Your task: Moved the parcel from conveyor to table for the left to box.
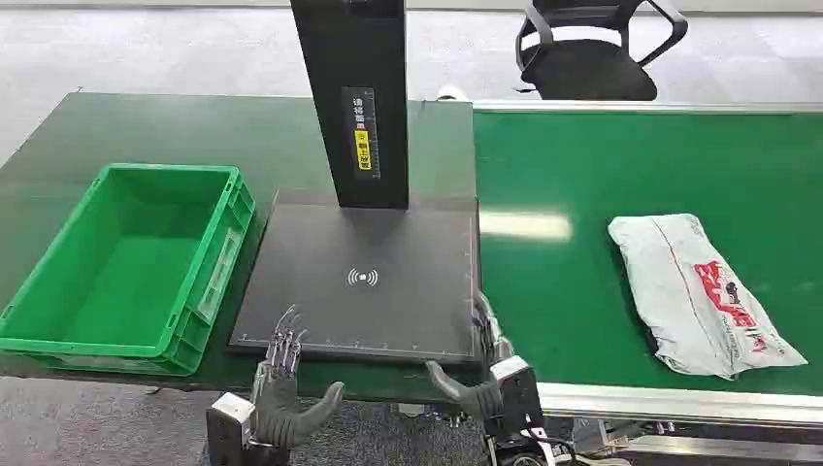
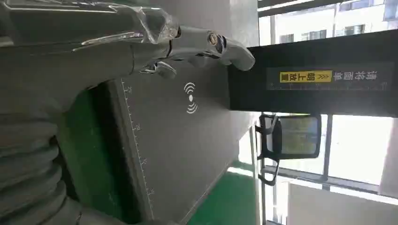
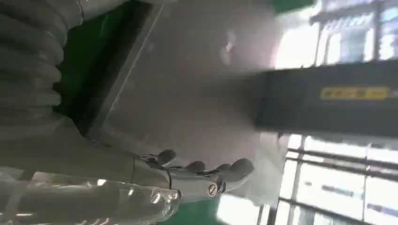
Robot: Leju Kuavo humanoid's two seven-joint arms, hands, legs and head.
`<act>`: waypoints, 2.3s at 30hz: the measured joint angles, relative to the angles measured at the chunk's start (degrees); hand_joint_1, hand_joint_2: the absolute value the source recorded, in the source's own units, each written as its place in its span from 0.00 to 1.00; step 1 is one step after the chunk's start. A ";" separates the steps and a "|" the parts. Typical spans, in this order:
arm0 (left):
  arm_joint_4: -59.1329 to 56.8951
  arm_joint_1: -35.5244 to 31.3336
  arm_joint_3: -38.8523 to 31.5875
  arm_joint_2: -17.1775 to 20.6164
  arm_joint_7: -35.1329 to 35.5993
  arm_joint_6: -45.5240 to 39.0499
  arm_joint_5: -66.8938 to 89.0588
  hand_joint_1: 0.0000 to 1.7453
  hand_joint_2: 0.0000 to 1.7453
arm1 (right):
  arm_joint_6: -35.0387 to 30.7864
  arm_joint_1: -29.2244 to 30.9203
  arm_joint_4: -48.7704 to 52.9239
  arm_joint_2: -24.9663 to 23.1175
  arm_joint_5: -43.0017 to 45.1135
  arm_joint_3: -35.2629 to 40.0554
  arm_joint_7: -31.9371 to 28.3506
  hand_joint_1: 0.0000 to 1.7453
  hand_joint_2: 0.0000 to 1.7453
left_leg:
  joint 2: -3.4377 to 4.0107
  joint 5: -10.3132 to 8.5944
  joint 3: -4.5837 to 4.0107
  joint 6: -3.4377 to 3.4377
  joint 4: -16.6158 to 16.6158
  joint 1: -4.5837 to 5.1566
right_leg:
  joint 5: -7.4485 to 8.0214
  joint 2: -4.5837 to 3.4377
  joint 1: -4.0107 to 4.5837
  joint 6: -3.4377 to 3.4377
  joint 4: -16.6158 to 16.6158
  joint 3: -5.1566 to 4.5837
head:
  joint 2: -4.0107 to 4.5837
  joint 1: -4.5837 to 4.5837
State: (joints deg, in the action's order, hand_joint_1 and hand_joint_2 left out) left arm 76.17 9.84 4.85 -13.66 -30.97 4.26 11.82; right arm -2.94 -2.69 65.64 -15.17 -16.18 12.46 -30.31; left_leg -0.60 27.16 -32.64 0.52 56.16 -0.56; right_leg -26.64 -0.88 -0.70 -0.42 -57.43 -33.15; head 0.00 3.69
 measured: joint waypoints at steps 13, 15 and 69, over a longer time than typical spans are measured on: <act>-0.17 -0.13 0.20 0.00 0.11 -0.17 -1.46 0.00 1.00 | -12.84 8.93 -4.51 9.09 -13.74 -17.91 10.22 0.00 1.00 | 0.00 -0.02 0.01 -0.03 0.06 0.05 | 0.06 0.00 -0.07 -0.05 0.01 0.01 | 0.00 -0.02; -0.42 -0.33 0.37 0.02 0.09 -0.20 -1.66 0.00 1.00 | -13.13 11.60 -7.68 11.33 -14.66 -21.10 11.10 0.00 1.00 | -0.01 -0.02 0.01 -0.03 0.06 0.05 | 0.06 0.00 -0.07 -0.04 0.01 0.02 | 0.00 0.00; -5.75 -5.18 0.09 1.68 -1.70 2.84 -4.00 0.00 1.00 | -5.43 30.35 -42.54 28.20 -21.47 -34.94 12.67 1.00 1.00 | -0.11 -0.03 0.01 -0.06 0.07 0.06 | 0.08 0.17 -0.07 -0.05 0.01 0.12 | 0.00 0.00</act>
State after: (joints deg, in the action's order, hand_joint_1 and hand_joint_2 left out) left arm 70.42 4.66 4.94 -11.98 -32.68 7.10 7.83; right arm -8.37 27.66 23.10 13.03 -37.65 -22.49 -17.64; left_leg -0.70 27.13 -32.64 0.46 56.23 -0.50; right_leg -26.56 -0.72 -0.77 -0.47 -57.42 -33.03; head 0.00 3.70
